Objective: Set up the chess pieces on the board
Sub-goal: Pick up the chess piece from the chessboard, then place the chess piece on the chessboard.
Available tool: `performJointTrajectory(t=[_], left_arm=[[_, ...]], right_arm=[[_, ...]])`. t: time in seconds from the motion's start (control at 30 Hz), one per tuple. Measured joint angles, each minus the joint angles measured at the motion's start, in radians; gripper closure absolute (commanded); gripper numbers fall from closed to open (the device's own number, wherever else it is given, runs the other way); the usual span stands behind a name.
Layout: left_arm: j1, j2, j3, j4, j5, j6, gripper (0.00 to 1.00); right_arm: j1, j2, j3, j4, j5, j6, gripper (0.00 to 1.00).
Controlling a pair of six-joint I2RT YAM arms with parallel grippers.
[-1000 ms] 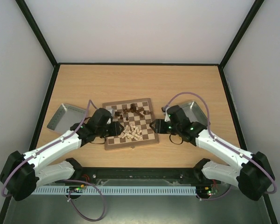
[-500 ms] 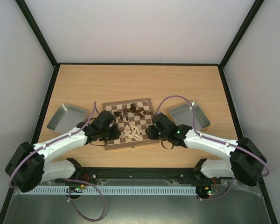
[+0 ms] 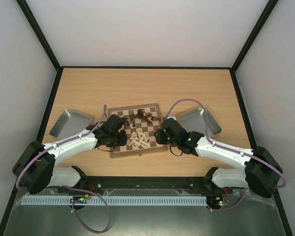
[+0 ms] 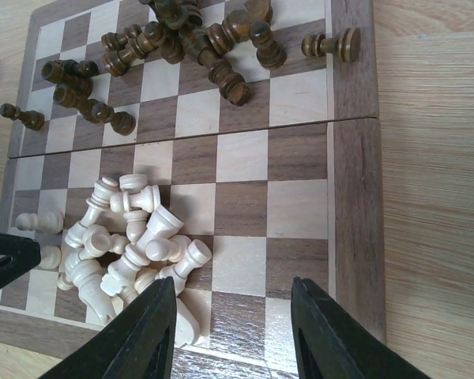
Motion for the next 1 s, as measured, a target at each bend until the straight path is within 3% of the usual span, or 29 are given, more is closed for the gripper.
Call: performJointTrajectory(t=[0.07, 0.2, 0.57, 1.0], left_arm=[[0.000, 0.011, 0.012, -0.008, -0.008, 0.011, 0.94], [-0.003, 0.013, 0.032, -0.036, -0.018, 0.022, 0.98], [-0.019, -0.082, 0.040, -0.202, -0.128, 0.024, 0.98], [-0.005, -0.057, 0.019, -0.180, -0.182, 0.011, 0.98]], right_arm=[[0.000, -0.001, 0.000, 0.001, 0.004, 0.000, 0.61], [0.000, -0.003, 0.000, 0.005, 0.015, 0.000, 0.61], [0.000, -0.038, -0.025, 0.030, 0.032, 0.003, 0.61], [0.000, -0.038, -0.028, 0.038, 0.039, 0.008, 0.61]])
